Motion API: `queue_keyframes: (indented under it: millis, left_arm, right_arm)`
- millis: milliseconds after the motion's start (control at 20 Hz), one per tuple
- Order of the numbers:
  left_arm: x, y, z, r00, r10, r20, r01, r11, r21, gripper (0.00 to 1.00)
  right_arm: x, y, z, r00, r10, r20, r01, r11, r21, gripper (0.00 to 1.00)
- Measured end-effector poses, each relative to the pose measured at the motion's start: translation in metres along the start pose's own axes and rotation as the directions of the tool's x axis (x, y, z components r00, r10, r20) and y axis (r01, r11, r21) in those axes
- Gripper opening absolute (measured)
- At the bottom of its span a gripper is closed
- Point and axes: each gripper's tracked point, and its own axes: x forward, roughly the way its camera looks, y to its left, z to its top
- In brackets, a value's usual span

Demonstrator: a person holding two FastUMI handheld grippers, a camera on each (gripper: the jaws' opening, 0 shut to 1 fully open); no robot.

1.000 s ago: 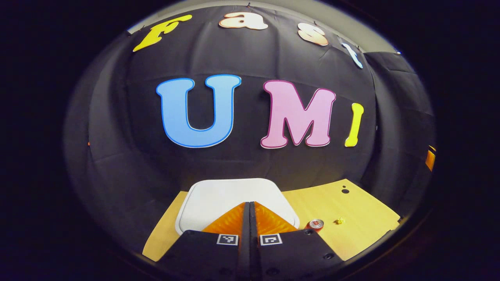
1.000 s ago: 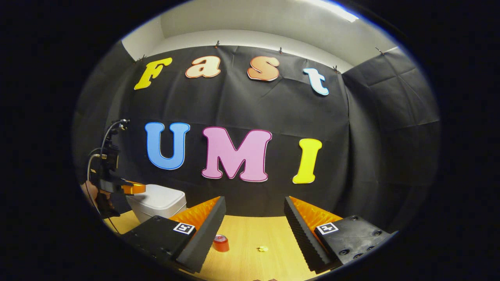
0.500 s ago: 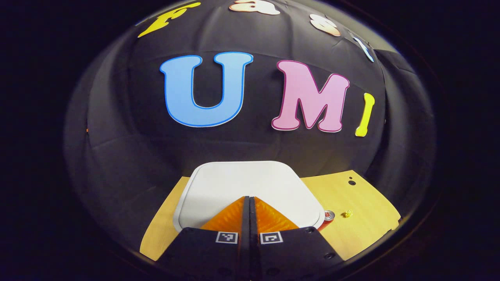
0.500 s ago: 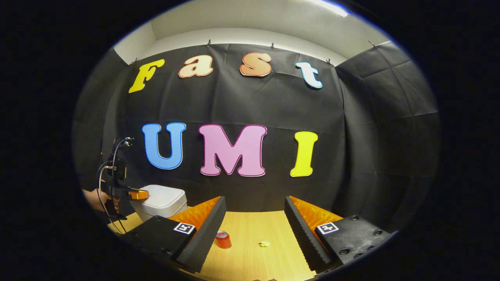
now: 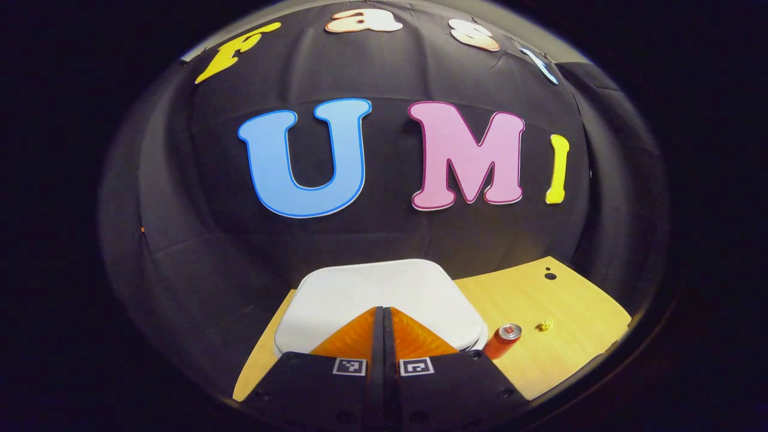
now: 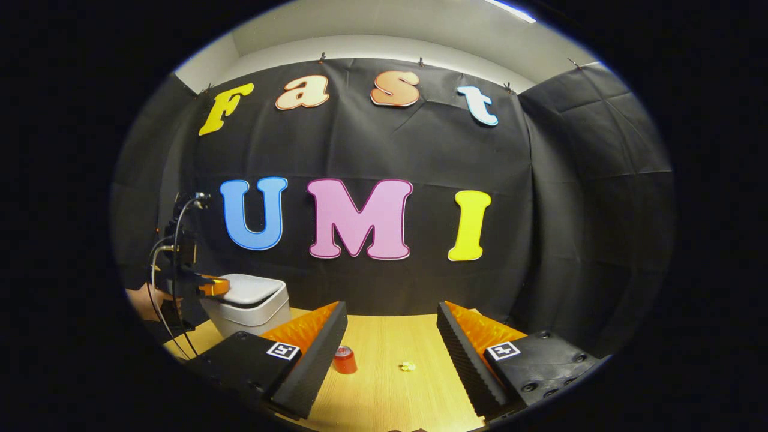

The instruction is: Press the lid of the desktop garbage bin to open it, pick up the crumpled paper on the desktop and throw it into the bin, then pick up the pop can on the desktop and drop it into the bin, and finally close the garbage bin lid.

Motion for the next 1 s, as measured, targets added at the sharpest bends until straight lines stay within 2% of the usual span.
queue_keyframes:
  millis: [350,450,600,800,850,1000]
  left_arm:
    - [-0.047,-0.024,0.076,0.983,-0.042,0.18,0.025,0.995,0.098,0.06]
    - [-0.072,-0.041,0.087,0.972,-0.058,0.228,0.045,0.997,0.06,0.06]
    - [-0.108,-0.072,0.089,0.953,-0.136,0.271,0.136,0.991,0.016,0.07]
    - [-0.142,-0.089,0.075,0.952,-0.155,0.263,0.174,0.983,-0.05,0.2]
    - [-0.15,-0.093,0.071,0.949,-0.166,0.268,0.187,0.981,-0.055,0.33]
    - [-0.17,-0.093,0.06,0.948,-0.156,0.277,0.176,0.983,-0.051,0.98]
  right_arm:
    - [-0.008,0.012,0.018,0.999,0.011,0.039,-0.01,1.0,-0.024,0.96]
    - [-0.009,0.012,0.022,0.999,0.005,0.052,-0.003,0.999,-0.039,0.96]
    - [-0.008,0.013,0.016,0.999,0.002,0.038,0.0,0.999,-0.053,0.96]
    - [-0.001,0.013,0.004,1.0,-0.002,0.01,0.003,0.997,-0.071,0.96]
    - [0.002,0.012,0.001,1.0,-0.004,0.004,0.004,0.997,-0.078,0.96]
    - [0.018,0.005,-0.021,0.998,-0.013,-0.054,0.006,0.993,-0.12,0.96]
